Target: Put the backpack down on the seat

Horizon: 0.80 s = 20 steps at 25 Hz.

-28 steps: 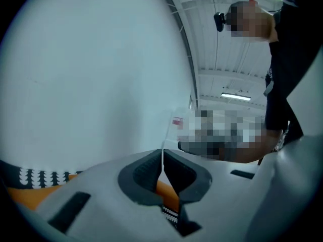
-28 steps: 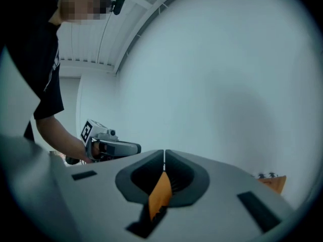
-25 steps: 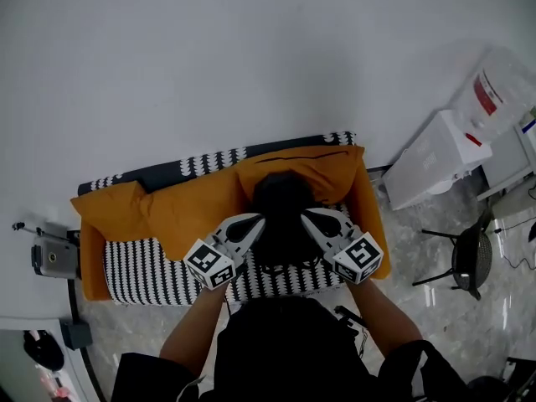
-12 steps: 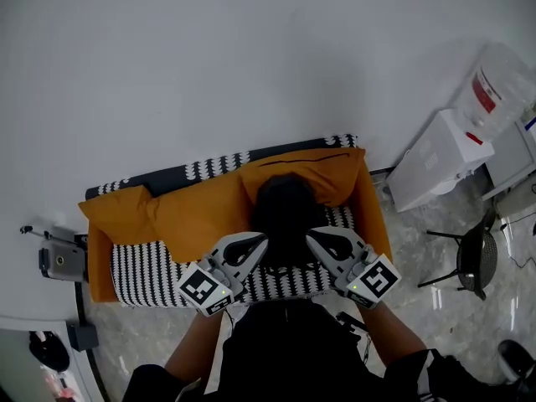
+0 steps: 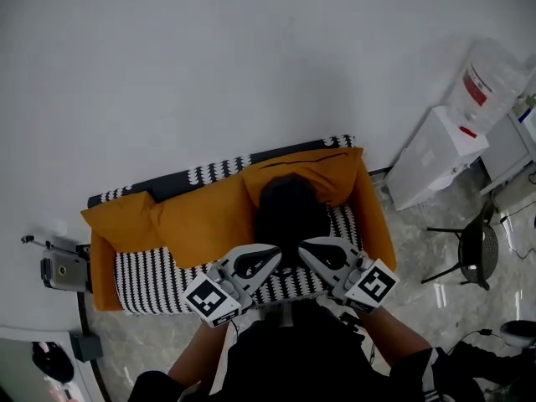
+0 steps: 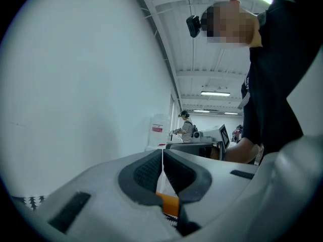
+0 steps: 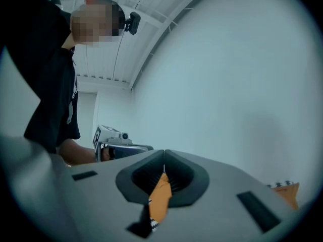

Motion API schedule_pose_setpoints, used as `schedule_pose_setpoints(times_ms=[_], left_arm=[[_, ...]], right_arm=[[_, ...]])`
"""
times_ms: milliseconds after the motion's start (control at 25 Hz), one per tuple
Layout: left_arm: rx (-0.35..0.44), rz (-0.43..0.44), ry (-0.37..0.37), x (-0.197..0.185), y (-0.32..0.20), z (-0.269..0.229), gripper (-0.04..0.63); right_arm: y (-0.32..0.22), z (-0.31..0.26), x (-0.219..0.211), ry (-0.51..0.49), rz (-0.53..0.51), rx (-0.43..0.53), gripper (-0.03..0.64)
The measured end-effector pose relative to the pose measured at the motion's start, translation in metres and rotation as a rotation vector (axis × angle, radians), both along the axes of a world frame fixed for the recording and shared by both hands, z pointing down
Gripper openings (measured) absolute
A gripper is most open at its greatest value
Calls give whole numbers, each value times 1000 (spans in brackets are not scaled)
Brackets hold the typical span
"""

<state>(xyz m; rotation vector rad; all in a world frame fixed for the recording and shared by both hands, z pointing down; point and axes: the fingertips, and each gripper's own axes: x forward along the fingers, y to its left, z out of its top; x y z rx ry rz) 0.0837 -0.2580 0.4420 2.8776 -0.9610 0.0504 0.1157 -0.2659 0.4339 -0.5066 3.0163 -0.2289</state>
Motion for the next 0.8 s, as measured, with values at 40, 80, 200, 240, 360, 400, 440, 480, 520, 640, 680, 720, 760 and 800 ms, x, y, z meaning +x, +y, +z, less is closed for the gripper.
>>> schedule_pose_setpoints(times_ms=[40, 80, 200, 240, 360, 400, 440, 480, 520, 640, 680, 720, 760, 800], left_arm=[[6, 10, 2, -1, 5, -1, 28], [11, 20, 2, -2, 10, -2, 28], [15, 41, 6, -13, 32, -3, 28], [17, 44, 8, -20, 40, -5, 28], [23, 47, 10, -40, 64, -11, 28], [25, 48, 13, -47, 70, -14, 28], [30, 51, 15, -52, 76, -16, 28], [36, 54, 16, -58, 81, -19, 28], [44, 58, 18, -63, 85, -22, 28], [54, 76, 31, -73, 103, -24, 28], [49, 83, 37, -74, 111, -21, 28], [41, 90, 45, -72, 118, -18, 28], [34, 98, 52, -70, 123, -16, 28], [31, 107, 57, -67, 128, -15, 28]], right_arm=[[5, -2, -4, 4, 0, 5, 28], [10, -3, -7, 9, 1, 12, 28], [32, -8, -21, 21, 8, 30, 28], [40, -9, -27, 22, 10, 33, 28], [64, -13, -42, 30, 14, 36, 28], [70, -13, -45, 38, 17, 37, 28], [75, -14, -47, 47, 22, 41, 28], [79, -16, -48, 53, 29, 51, 28], [82, -18, -48, 52, 36, 67, 28], [99, -28, -46, 40, 50, 119, 28], [110, -31, -44, 40, 51, 124, 28], [120, -32, -39, 42, 53, 124, 28], [128, -32, -34, 44, 57, 121, 28], [134, -32, -29, 45, 64, 116, 28]])
